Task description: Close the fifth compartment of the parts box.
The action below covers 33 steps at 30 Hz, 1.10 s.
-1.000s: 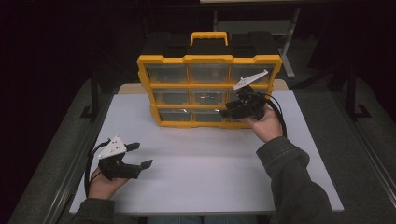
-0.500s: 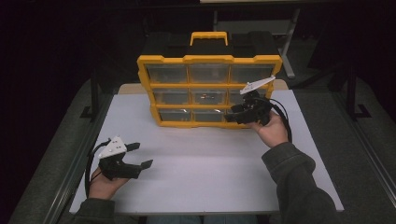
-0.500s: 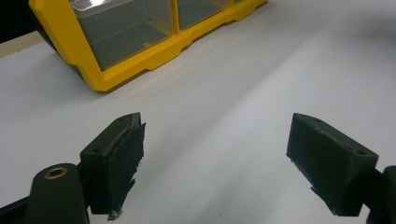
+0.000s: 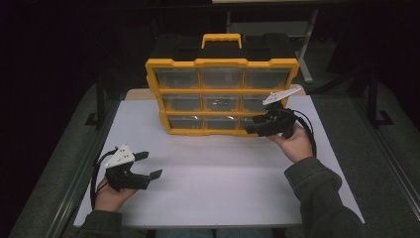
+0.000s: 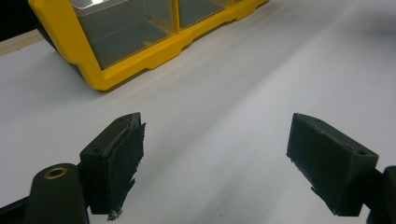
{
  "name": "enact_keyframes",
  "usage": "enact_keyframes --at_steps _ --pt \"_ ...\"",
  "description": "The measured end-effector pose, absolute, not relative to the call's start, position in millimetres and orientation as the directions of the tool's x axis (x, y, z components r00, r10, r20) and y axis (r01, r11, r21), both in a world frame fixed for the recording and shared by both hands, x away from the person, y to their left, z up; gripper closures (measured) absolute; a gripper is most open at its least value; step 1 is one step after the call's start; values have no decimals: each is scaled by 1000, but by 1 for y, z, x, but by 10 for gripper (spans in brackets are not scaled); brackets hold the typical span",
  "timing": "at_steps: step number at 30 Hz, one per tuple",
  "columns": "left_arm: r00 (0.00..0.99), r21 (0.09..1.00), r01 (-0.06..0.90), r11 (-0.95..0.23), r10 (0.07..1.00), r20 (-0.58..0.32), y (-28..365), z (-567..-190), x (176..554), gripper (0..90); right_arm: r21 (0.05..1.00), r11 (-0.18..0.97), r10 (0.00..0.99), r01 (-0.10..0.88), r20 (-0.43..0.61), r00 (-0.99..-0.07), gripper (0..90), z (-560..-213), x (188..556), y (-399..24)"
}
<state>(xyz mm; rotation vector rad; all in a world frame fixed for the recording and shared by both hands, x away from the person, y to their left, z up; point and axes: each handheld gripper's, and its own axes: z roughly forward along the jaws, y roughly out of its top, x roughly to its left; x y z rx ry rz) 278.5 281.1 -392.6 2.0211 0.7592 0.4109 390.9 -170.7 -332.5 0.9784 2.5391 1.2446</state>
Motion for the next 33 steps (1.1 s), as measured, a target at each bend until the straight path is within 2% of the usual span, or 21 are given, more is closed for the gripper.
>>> enact_keyframes --at_steps 33 --pt "756 840 355 -409 655 -1 282 -393 278 178 751 405 664 522 151 -733 331 -356 363 -200"
